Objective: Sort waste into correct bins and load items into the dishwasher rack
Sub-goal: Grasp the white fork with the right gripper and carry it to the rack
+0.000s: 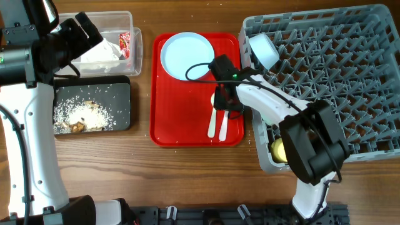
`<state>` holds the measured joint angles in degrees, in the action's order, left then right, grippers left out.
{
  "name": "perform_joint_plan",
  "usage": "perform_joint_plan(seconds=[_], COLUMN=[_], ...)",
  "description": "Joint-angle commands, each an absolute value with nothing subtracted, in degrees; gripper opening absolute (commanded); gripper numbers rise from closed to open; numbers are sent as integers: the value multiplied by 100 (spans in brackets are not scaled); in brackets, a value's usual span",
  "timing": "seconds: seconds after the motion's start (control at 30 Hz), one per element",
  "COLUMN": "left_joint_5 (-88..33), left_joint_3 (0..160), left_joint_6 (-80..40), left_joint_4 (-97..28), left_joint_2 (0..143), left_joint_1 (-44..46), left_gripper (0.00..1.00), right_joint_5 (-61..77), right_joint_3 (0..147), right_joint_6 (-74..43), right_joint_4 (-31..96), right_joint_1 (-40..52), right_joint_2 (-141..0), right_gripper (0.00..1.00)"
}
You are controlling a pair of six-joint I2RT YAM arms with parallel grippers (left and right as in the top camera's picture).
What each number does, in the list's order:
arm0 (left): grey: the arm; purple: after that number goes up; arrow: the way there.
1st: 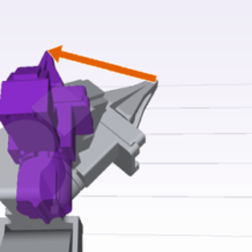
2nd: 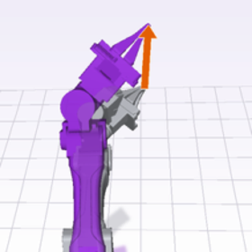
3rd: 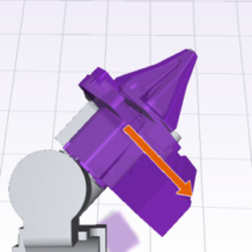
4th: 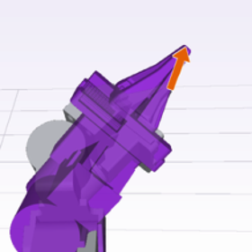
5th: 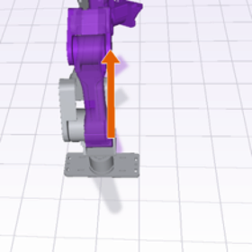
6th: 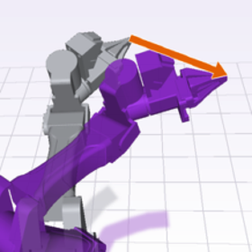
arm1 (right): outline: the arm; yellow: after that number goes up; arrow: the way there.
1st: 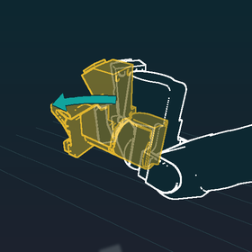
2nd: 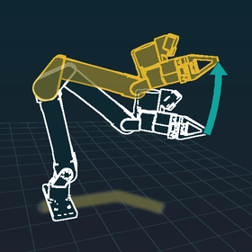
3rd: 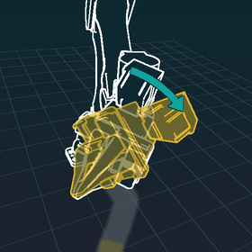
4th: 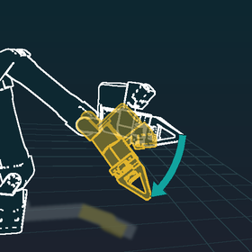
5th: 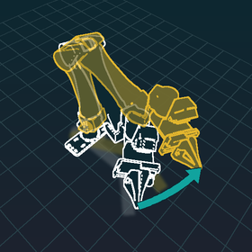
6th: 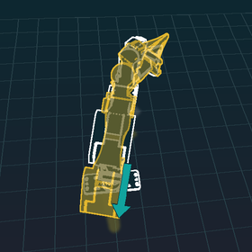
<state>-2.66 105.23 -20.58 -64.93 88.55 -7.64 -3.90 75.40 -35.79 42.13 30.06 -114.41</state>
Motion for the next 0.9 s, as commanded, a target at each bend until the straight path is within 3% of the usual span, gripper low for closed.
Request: perform_joint_plan(seconds=[0.0, 0.37, 0.63, 0.77, 0.87], left_joint_5=[-187, -187, -187, -187, -187], left_joint_3=[10490, 10490, 10490, 10490, 10490], left_joint_6=[-1970, -1973, -1970, -1970, -1970], left_joint_4=[-6482, -6482, -6482, -6482, -6482], left_joint_2=[8851, 8851, 8851, 8851, 8851], left_joint_1=[-805, -805, -805, -805, -805], left_gripper=[100, 100, 100, 100, 100], right_joint_5=[-268, 486, 377, -1557, -1695], right_joint_3=[7524, 7671, 8895, 8892, 8868], right_joint_6=[-3754, -3433, -1619, -947, 480], right_joint_4=[4176, 3988, 5181, 5304, 5358], right_joint_1=[3013, 3013, 2705, 2018, 1411], right_joint_2=[-11509, -11721, -10119, -9209, -9157], right_gripper=[38, 11, 11, 12, 15])
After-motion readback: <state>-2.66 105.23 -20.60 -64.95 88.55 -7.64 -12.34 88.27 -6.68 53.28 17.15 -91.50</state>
